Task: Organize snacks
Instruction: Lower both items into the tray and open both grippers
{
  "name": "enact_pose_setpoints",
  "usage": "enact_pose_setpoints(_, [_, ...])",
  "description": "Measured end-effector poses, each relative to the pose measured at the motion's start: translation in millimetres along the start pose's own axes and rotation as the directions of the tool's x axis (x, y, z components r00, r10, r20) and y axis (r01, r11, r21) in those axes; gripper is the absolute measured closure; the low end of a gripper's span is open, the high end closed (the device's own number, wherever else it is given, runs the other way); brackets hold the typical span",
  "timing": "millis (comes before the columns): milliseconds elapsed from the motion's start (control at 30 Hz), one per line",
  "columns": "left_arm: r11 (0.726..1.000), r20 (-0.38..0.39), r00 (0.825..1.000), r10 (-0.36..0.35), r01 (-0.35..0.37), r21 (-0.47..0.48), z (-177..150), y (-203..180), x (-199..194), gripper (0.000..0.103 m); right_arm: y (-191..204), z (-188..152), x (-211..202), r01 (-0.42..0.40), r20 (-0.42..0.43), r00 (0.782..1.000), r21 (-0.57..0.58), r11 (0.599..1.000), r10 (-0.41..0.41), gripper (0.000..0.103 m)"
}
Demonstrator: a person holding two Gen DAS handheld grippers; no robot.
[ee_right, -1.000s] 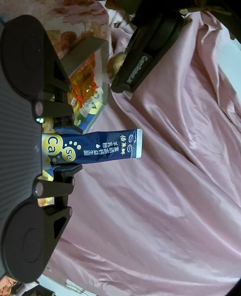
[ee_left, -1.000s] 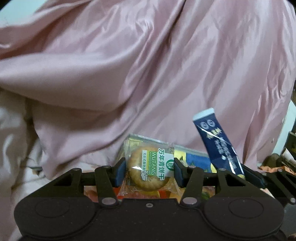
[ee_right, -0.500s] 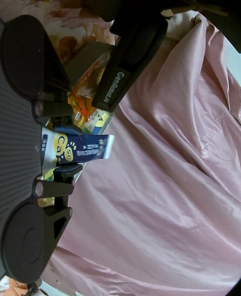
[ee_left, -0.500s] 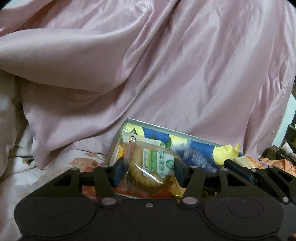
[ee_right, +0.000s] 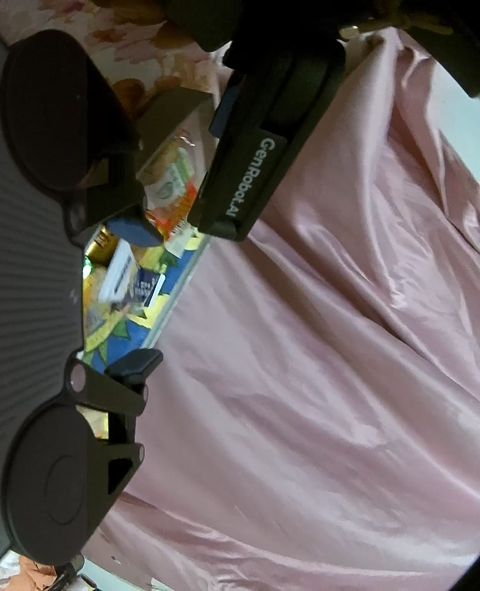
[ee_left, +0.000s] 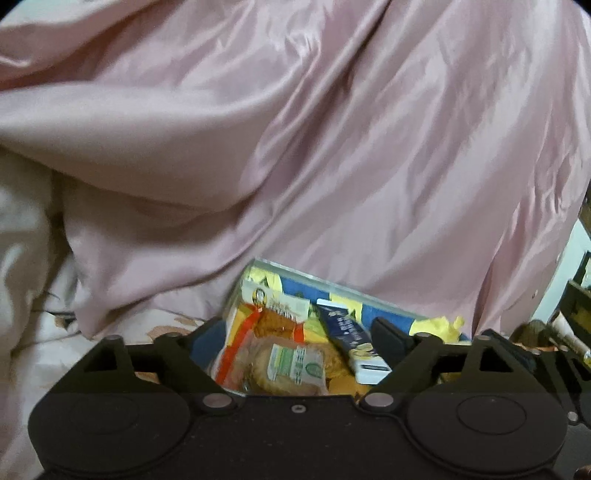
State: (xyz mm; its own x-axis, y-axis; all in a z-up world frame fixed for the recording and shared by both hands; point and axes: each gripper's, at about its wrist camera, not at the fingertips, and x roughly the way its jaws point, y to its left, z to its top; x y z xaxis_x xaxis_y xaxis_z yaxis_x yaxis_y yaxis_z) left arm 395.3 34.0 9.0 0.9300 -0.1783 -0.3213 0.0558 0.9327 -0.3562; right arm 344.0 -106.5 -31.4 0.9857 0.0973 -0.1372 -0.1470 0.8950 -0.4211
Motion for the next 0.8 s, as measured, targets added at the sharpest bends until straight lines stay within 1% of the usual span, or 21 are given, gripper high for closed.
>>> enact_pose_setpoints(33, [1.0, 0.008, 1.0, 0.002, -0.001, -0.002, 3, -1, -5, 0.012, -2, 2, -4, 0.007, 0.01, 1.0, 0.005, 1.0, -0.007, 0.029])
enact_pose_setpoints(100, [1.0, 0.024, 1.0, 0.005, -0.004, -0.008, 8, -3, -15, 0.007, -6, 7, -13, 0.018, 0.028, 0.999, 0.015, 1.0, -0.019, 0.022])
enact_pose_setpoints(167, [1.0, 0.045, 0.999, 0.011, -0.01, -0.013, 13, -6, -26, 0.005, -10, 12, -24, 0.029, 0.048, 0.998, 0.025, 0.999, -0.03, 0.019])
enact_pose_setpoints(267, [1.0, 0.07, 0.997, 0.023, -0.023, -0.007, 19, -10, -44, 0.001, -18, 18, -40, 0.048, 0.071, 0.996, 0.038, 0.998, -0.05, 0.011])
enact_pose_setpoints(400, [0.999, 0.105, 0.993, 0.044, -0.047, 0.023, 23, -21, -71, 0.001, -29, 21, -65, 0.066, 0.099, 0.992, 0.078, 0.995, -0.074, 0.001])
enact_pose_setpoints(500, [0.998, 0.126, 0.991, 0.045, -0.051, 0.045, 25, -31, -92, 0.001, -39, 21, -83, 0.068, 0.125, 0.989, 0.125, 0.99, -0.084, 0.0])
enact_pose_setpoints(700, [0.993, 0.169, 0.983, 0.069, -0.085, 0.084, 19, -46, -131, 0.001, -50, 21, -119, 0.08, 0.163, 0.981, 0.179, 0.981, -0.109, 0.0])
enact_pose_setpoints(800, [0.991, 0.173, 0.982, 0.072, -0.089, 0.096, 14, -51, -149, 0.001, -55, 19, -140, 0.072, 0.157, 0.982, 0.195, 0.978, -0.104, 0.0])
